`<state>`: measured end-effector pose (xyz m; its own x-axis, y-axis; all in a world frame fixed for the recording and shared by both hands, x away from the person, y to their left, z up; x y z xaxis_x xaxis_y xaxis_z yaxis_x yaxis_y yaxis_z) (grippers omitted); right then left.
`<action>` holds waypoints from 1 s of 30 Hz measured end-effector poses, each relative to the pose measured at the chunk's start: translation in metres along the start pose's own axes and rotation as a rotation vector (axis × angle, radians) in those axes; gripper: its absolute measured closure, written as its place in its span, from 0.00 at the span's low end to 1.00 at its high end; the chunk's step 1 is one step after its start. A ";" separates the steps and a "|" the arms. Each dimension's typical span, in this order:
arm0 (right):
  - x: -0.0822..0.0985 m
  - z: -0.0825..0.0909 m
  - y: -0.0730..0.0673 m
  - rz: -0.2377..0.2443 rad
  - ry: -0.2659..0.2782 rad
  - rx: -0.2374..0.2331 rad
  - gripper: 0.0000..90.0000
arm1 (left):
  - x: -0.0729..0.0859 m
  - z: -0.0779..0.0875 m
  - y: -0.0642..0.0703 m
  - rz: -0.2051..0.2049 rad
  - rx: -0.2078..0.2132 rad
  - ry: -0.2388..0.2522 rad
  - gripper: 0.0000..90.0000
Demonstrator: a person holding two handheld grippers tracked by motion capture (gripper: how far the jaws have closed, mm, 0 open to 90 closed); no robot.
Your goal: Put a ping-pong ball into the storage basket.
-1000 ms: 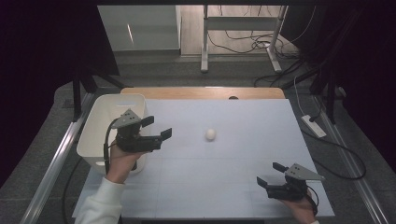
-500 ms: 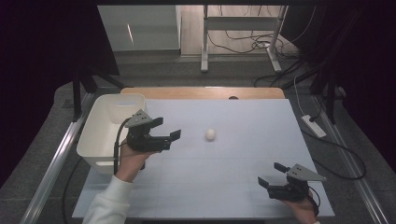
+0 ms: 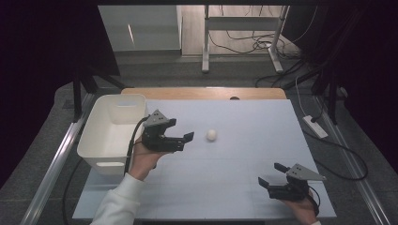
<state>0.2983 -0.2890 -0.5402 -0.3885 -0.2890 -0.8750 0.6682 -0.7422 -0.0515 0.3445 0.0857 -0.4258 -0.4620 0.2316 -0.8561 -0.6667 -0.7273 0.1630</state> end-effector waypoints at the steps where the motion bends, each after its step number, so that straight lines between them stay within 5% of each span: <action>1: 0.000 0.000 0.000 -0.001 0.001 0.001 0.12 | 0.001 -0.004 0.001 -0.002 0.003 -0.008 0.17; 19: -0.004 -0.005 -0.004 0.012 -0.002 0.000 0.12 | 0.012 -0.045 -0.002 -0.021 -0.002 -0.098 0.17; 30: -0.005 -0.005 -0.006 0.017 0.002 -0.006 0.12 | 0.017 -0.056 -0.003 -0.030 -0.004 -0.137 0.17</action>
<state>0.2998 -0.2804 -0.5374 -0.3757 -0.2998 -0.8769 0.6781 -0.7339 -0.0396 0.3715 0.0554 -0.4681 -0.5173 0.3395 -0.7856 -0.6794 -0.7211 0.1357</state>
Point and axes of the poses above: each handheld gripper's, and its own axes: z roughly backward along the jaws, x roughly out of its underside, y roughly to its right, the point moved 5 cm from there along -z, roughly forward along the jaws, and after that the axes turned 2 degrees about -y, right-handed, at the moved point
